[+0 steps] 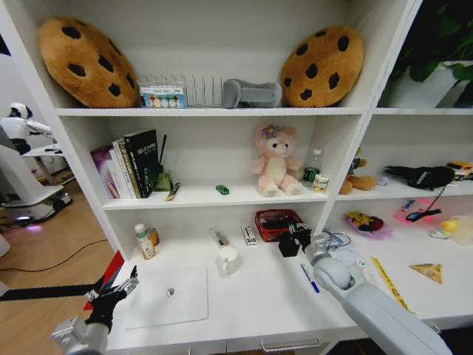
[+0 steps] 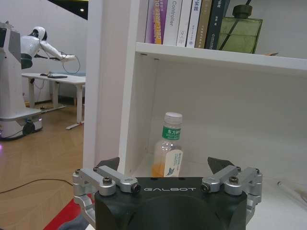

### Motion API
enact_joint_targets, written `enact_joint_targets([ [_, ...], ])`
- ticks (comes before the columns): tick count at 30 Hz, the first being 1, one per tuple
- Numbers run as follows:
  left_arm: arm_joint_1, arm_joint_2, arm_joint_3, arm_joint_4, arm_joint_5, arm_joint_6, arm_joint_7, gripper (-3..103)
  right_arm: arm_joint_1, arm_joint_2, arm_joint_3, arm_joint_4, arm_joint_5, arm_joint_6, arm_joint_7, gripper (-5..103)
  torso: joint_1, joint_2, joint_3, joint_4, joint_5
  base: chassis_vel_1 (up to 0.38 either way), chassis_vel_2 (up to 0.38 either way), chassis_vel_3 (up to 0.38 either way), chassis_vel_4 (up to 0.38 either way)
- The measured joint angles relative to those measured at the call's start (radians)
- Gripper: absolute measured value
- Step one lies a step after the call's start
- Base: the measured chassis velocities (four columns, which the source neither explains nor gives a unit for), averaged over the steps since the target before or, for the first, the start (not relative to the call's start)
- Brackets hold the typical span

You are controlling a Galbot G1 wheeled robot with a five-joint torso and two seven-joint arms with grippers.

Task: Organize the objects on the table.

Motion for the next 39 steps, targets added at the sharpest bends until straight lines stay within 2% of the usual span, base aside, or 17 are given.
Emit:
enact_joint_targets([
  [5,0.002,-0.010,0.005,0.006,0.008,0.000,-0.001,100,0.088,0.037,-0.045,-0.084,0.025,0.010,0.003,12,0.000,0.000,0.000,0.0002,-0.0001,0.000,0.000,0.000,0.000],
  [14,-0.006,-0.007,0.004,0.017,0.004,0.000,-0.002,100,0.099,0.044,-0.054,-0.127,0.011,0.026,-0.013,9,0.000,0.000,0.000,-0.0001,-0.0001,0.000,0.000,0.000,0.000],
  [15,-0.008,-0.006,0.004,0.019,0.002,-0.001,-0.002,100,0.096,0.044,-0.053,-0.127,0.011,0.024,-0.016,17,0.000,0.000,0.000,-0.0001,0.0000,0.000,0.000,0.000,0.000],
  [17,-0.009,-0.006,0.004,0.020,0.001,-0.001,-0.002,100,0.095,0.044,-0.051,-0.127,0.010,0.023,-0.017,17,0.000,0.000,0.000,-0.0001,0.0000,0.000,0.000,0.000,0.000],
  [18,-0.012,-0.006,0.005,0.022,0.000,-0.001,-0.002,100,0.090,0.045,-0.048,-0.126,0.009,0.020,-0.021,22,0.000,0.000,0.000,0.0000,-0.0001,0.000,0.000,0.000,0.000],
  [19,-0.012,-0.006,0.005,0.022,0.000,-0.001,-0.002,100,0.090,0.045,-0.048,-0.126,0.009,0.020,-0.021,22,0.000,0.000,0.000,0.0000,-0.0001,0.000,0.000,0.000,0.000],
  [20,-0.013,-0.006,0.005,0.022,-0.001,-0.001,-0.002,100,0.086,0.045,-0.045,-0.123,0.009,0.014,-0.022,33,0.000,0.000,0.000,-0.0001,-0.0001,0.000,0.000,0.000,0.000],
  [22,-0.014,-0.005,0.005,0.023,-0.002,-0.001,-0.003,100,0.081,0.044,-0.042,-0.118,0.009,0.008,-0.022,33,0.000,0.000,0.000,-0.0001,0.0000,0.000,0.000,0.000,0.000],
  [23,-0.015,-0.005,0.006,0.023,-0.004,-0.001,-0.003,100,0.075,0.041,-0.038,-0.111,0.009,0.003,-0.022,44,0.000,0.000,0.000,-0.0001,0.0000,0.000,0.000,0.000,0.000],
  [25,-0.016,-0.004,0.005,0.023,-0.005,-0.001,-0.003,100,0.055,0.032,-0.022,-0.078,0.012,-0.006,-0.017,54,0.000,0.000,0.000,0.0001,0.0000,0.000,0.000,0.000,0.000],
  [28,-0.016,-0.004,0.003,0.023,-0.006,-0.001,-0.003,100,0.035,0.023,-0.011,-0.046,0.020,-0.012,-0.012,60,0.000,0.000,0.000,0.0003,0.0000,0.000,0.000,0.000,0.000],
  [30,-0.017,-0.004,0.002,0.025,-0.008,-0.002,-0.003,100,-0.040,-0.007,0.033,0.074,0.055,-0.042,0.007,71,0.000,0.000,0.000,-0.0001,0.0000,0.000,0.000,0.000,0.000],
  [33,-0.017,-0.005,0.003,0.028,-0.008,-0.002,-0.003,100,-0.084,-0.020,0.062,0.140,0.074,-0.059,0.021,77,0.000,0.000,0.000,-0.0001,0.0001,0.000,0.000,0.000,0.000],
  [35,-0.019,-0.006,0.008,0.032,-0.007,-0.003,-0.002,100,-0.205,-0.053,0.152,0.279,0.112,-0.099,0.044,87,0.000,0.000,0.000,0.0001,-0.0002,0.000,0.000,0.000,0.000],
  [36,-0.019,-0.006,0.008,0.032,-0.007,-0.003,-0.002,100,-0.205,-0.053,0.152,0.279,0.112,-0.099,0.044,87,0.000,0.000,0.000,0.0001,-0.0002,0.000,0.000,0.000,0.000],
  [38,-0.019,-0.007,0.009,0.035,-0.006,-0.005,-0.001,100,-0.322,-0.072,0.237,0.373,0.124,-0.124,0.054,96,0.000,0.000,0.000,-0.0002,-0.0001,0.000,0.000,0.000,0.000],
  [39,-0.019,-0.007,0.009,0.035,-0.006,-0.005,-0.001,100,-0.322,-0.072,0.237,0.373,0.124,-0.124,0.054,96,0.000,0.000,0.000,-0.0002,-0.0001,0.000,0.000,0.000,0.000],
])
